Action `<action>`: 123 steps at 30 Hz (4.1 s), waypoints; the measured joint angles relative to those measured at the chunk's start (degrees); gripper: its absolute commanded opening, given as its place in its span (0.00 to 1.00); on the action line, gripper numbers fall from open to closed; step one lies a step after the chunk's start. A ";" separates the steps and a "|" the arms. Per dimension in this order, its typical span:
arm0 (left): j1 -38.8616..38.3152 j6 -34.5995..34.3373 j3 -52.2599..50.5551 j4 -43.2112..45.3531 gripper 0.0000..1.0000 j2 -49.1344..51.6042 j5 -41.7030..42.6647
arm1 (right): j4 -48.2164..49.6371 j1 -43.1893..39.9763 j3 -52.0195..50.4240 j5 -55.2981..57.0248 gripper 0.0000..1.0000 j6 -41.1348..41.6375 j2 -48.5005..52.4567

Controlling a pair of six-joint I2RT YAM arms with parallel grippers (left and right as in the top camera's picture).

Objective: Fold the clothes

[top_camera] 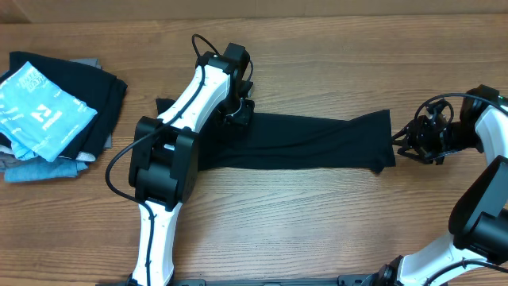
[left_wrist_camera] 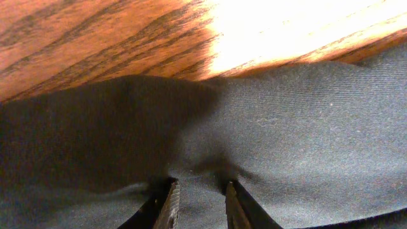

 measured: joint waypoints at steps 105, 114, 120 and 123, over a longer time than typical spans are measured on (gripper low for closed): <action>3.50 0.20 2.16 0.26 0.13 0.33 0.22 | 11.96 10.78 -12.63 9.20 0.04 10.88 -0.63; 2.82 0.13 16.52 5.07 0.04 1.03 11.87 | 14.23 14.51 -0.70 3.91 0.04 9.33 -0.44; -0.52 0.13 13.70 7.85 0.04 1.11 16.59 | 18.78 17.86 -1.70 8.72 0.04 9.14 -0.44; -2.67 0.11 10.40 10.12 0.04 1.29 17.62 | 18.75 17.66 -4.24 12.90 0.04 9.14 -0.44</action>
